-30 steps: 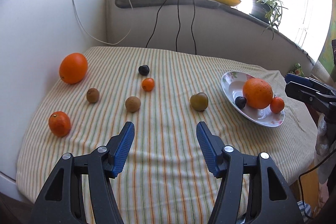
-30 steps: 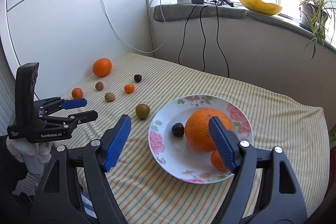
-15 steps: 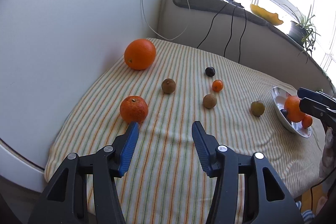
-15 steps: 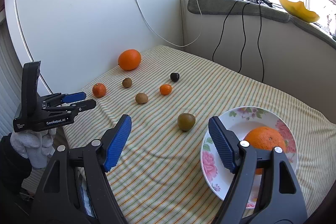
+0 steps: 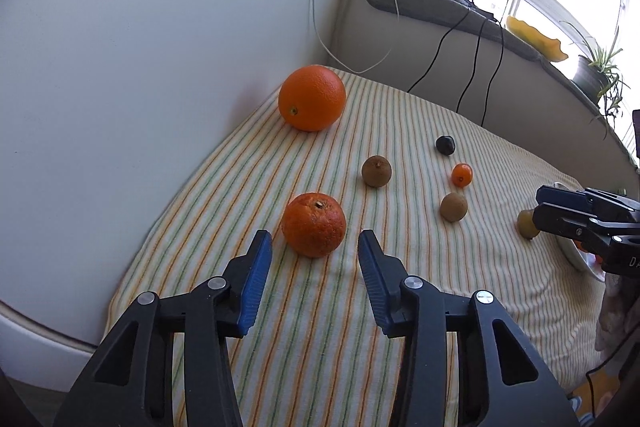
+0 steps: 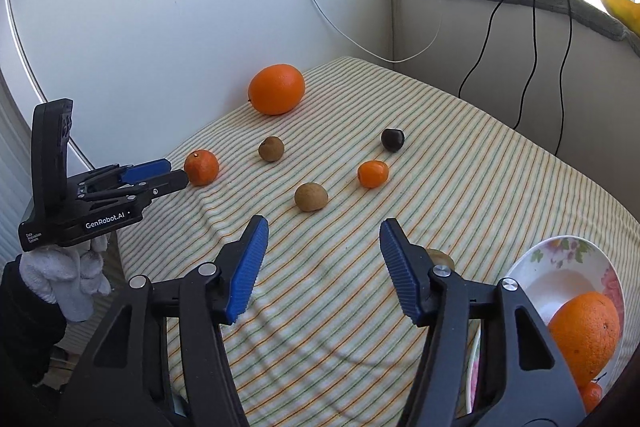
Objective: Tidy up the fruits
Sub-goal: 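Grasp the brown kiwi with the right tool while the left tool grasps a tangerine, then carry the brown kiwi with the right tool over the plate while the left tool carries the tangerine there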
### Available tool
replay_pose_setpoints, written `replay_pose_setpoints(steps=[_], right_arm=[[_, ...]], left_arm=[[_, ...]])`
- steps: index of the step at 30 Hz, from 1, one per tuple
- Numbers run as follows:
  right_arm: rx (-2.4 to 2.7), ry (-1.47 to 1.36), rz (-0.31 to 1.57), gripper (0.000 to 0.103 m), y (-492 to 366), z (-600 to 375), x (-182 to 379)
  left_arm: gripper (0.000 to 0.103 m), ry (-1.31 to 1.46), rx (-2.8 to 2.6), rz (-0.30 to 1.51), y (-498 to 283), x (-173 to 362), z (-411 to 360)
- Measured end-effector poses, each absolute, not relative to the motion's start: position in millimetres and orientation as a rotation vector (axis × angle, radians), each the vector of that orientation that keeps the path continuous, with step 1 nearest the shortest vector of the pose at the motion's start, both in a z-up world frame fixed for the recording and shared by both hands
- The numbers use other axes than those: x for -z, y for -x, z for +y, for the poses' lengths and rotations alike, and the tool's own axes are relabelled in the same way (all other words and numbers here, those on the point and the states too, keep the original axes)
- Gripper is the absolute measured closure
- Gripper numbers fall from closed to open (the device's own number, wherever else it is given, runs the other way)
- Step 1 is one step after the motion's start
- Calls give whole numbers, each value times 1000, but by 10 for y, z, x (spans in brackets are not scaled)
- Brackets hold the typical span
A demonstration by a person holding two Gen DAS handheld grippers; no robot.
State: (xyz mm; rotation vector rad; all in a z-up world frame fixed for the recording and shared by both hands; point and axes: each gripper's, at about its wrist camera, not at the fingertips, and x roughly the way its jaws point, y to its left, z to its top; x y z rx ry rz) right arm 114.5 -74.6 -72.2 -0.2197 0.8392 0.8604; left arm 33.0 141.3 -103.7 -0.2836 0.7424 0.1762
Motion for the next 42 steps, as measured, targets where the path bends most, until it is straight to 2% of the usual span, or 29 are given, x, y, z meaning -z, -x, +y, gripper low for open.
replay_pose_setpoints(steps=[17,30,35,42], right_arm=[[-858,276,953,60,-1509,-213,1113],[-856,308,981,65,-1623,-44,1253],[-863,313,981,73,-1630,9,1270],[-858,321,971,73,-1611,13,1255]], left_arm=[[64,299,-144,769,-487,1147,1480],[66,295,-128,782,-540,1187,1486],[66,303,-126,780,-537,1188,1498],[66,307,-123,774,-521,1173,1505]])
